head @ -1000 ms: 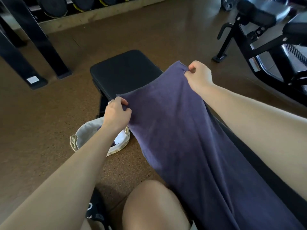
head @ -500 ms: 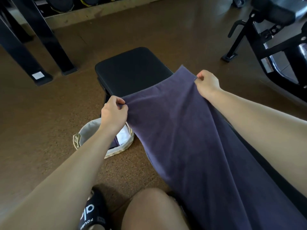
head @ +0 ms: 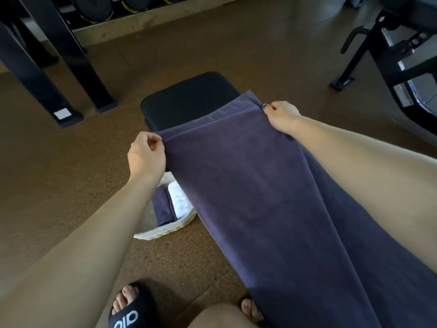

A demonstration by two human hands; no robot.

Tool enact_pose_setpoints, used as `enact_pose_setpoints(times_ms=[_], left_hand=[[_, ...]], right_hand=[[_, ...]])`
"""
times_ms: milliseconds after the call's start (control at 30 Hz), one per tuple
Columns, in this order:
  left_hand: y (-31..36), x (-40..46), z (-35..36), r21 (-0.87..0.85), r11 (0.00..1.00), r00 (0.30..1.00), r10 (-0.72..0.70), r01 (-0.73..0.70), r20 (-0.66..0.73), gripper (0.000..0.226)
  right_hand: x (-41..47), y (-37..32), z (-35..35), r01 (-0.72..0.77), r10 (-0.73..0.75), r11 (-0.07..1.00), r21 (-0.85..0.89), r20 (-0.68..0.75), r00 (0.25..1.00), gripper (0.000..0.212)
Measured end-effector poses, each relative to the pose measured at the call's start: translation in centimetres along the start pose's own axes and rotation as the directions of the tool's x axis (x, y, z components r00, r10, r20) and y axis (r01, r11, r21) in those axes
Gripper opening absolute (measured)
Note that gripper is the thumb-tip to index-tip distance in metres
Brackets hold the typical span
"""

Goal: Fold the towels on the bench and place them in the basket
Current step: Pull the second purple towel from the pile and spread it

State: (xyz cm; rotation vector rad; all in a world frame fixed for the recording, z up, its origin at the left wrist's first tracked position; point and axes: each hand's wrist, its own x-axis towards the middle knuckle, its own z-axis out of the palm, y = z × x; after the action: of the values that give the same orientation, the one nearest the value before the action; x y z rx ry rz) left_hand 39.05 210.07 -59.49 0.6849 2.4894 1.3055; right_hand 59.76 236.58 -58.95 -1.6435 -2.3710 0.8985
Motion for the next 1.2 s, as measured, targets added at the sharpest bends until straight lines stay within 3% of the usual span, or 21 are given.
enact_pose_setpoints(times_ms=[267,433,600,667,767,1000,1100,1200], left_hand=[[1.2,2.1,-0.1,-0.130,0.979,0.987,-0.153,0.157,0.040,0.041],[1.0,4.2,-0.1,0.028,0.997,0.993,-0.074,0.072,0.096,0.014],[1.1,5.5,0.2,-0.086,0.992,0.993,-0.084,0.091,0.080,0.006],[1.0,5.9,0.3,-0.106,0.983,0.988,-0.141,0.147,0.063,0.008],[0.6,6.3,0.9,-0.058,0.985,0.985,-0.161,0.165,0.065,0.011],[-0.3,6.1,1.1,-0.020,0.985,0.983,-0.173,0.174,0.059,0.013],[-0.2,4.5,0.5,-0.003,0.963,0.956,-0.268,0.270,0.122,0.025],[0.6,1.0,0.2,0.085,0.943,0.929,-0.330,0.320,0.165,0.036]], right_hand=[[1.0,-2.1,-0.7,0.013,0.005,0.970,0.242,-0.073,0.997,0.031],[2.8,-4.2,0.5,0.003,0.018,0.955,0.297,-0.068,0.998,0.020],[4.6,-5.1,1.0,0.082,-0.014,0.932,0.352,-0.192,0.981,0.018],[5.3,-5.5,1.1,0.114,-0.041,0.937,0.331,-0.220,0.975,0.019],[6.1,-6.0,1.8,0.081,-0.055,0.977,0.196,-0.133,0.990,0.024],[6.2,-5.6,2.0,-0.124,0.126,0.992,0.031,-0.070,0.990,0.053],[3.9,-4.4,0.6,-0.079,0.079,0.997,-0.012,-0.044,0.996,0.053],[-0.2,-2.2,-1.1,-0.036,0.042,0.996,-0.083,0.077,0.996,0.051]])
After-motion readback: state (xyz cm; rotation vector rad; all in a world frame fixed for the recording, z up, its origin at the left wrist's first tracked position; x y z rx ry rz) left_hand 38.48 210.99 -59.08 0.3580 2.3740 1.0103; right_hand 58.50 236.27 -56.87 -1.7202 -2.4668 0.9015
